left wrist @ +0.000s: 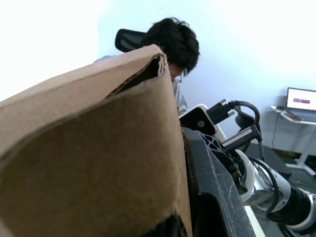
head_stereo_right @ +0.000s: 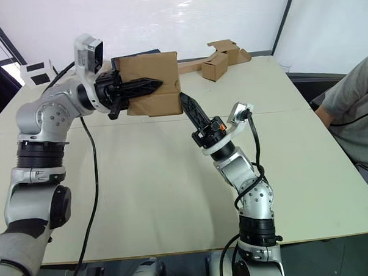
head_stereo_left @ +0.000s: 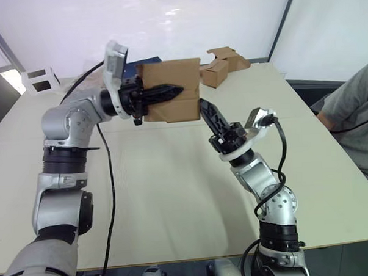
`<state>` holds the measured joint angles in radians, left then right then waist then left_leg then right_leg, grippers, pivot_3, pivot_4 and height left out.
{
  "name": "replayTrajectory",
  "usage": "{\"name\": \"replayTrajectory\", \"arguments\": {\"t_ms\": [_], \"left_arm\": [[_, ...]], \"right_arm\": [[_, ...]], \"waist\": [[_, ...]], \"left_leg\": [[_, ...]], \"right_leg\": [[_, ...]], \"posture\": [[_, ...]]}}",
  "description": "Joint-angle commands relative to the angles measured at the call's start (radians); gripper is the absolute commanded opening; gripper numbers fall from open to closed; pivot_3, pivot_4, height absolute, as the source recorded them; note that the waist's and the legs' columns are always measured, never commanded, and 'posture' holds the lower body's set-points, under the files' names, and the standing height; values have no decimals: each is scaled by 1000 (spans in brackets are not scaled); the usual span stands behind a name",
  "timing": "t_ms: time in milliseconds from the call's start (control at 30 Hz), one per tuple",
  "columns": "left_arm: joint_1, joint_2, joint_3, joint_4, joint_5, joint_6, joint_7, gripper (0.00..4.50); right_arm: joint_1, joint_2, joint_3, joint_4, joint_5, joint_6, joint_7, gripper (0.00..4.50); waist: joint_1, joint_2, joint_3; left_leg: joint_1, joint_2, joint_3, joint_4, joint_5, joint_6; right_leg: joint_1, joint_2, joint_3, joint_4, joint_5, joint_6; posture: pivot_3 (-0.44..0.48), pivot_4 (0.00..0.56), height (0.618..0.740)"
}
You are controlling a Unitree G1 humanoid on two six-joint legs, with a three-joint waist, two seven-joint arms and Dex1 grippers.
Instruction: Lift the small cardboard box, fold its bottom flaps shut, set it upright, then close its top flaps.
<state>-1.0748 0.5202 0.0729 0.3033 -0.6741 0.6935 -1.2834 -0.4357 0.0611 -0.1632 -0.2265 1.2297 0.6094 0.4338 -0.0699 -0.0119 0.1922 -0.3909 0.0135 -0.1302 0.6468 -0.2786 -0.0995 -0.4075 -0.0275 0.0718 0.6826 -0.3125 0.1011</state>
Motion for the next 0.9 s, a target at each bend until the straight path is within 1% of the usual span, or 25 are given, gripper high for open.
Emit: {"name": "replayTrajectory", "arguments": {"t_ms": [33, 67, 133, 300, 367, 400, 500, 600, 733, 900], "left_arm": [[-30, 0, 13, -30, -9, -4, 4, 0], [-30, 8, 14, -28, -7, -3, 0, 0], [-28, 17, 16, -27, -7, 0, -5, 0], [-18, 18, 23, -42, -22, 17, 5, 0], [-12, 15, 23, -47, -24, 20, 9, 0], [-9, 14, 21, -49, -24, 19, 10, 0], [-8, 11, 21, -53, -25, 20, 13, 0], [-10, 4, 19, -59, -29, 23, 19, 0], [-8, 0, 12, -58, -22, 17, 16, 0], [20, 13, -26, -55, 29, -28, -6, 0]], "right_arm": [[-8, -3, 44, -50, 16, 24, 6, 702], [-8, -11, -4, -51, 49, 8, -19, 702], [-6, -35, -62, -56, 87, -8, -42, 702], [14, -102, -94, -71, 99, -10, -55, 702], [18, -114, -87, -75, 87, -10, -56, 193], [18, -117, -83, -76, 88, -10, -55, 27], [18, -120, -67, -75, 75, -10, -53, 27], [14, -126, -9, -72, 9, -8, -37, 27], [6, -120, 40, -73, -26, -9, -10, 27], [-3, -127, 79, -58, -95, -22, 39, 27]], "waist": [[-1, 0, 0], [-1, 0, 0], [-1, 0, 0], [0, 0, 0], [-1, 0, 0], [-2, 0, 0], [-2, 0, 0], [-1, 0, 0], [-1, 0, 0], [-1, 0, 0]], "left_leg": [[0, 0, 0, 0, 0, 0], [0, 0, 0, 0, 0, 0], [0, 0, 0, 0, 0, 0], [0, 0, 0, 0, -1, 2], [0, 0, 0, 0, -1, 3], [0, 0, 0, 0, -1, 3], [0, 0, 0, 0, -1, 3], [0, 0, 0, 0, -1, 3], [0, 0, 0, 0, -1, 3], [0, 0, 0, 0, -1, 2]], "right_leg": [[0, 0, 0, 0, 0, 0], [0, 0, 0, 0, 0, 0], [0, 0, 0, 0, 0, 0], [0, 0, 0, 0, 0, 0], [0, 0, 0, 0, 0, 0], [0, 0, 0, 0, 0, 0], [0, 0, 0, 0, 0, 0], [0, 0, 0, 0, 0, 0], [0, 0, 0, 0, 0, 0], [0, 0, 0, 0, 0, 0]], "posture": [[0, 150, 740], [0, 150, 740], [0, 150, 740], [0, 150, 740], [0, 150, 740], [0, 150, 740], [0, 150, 740], [0, 150, 740], [0, 150, 740], [0, 150, 740]]}}
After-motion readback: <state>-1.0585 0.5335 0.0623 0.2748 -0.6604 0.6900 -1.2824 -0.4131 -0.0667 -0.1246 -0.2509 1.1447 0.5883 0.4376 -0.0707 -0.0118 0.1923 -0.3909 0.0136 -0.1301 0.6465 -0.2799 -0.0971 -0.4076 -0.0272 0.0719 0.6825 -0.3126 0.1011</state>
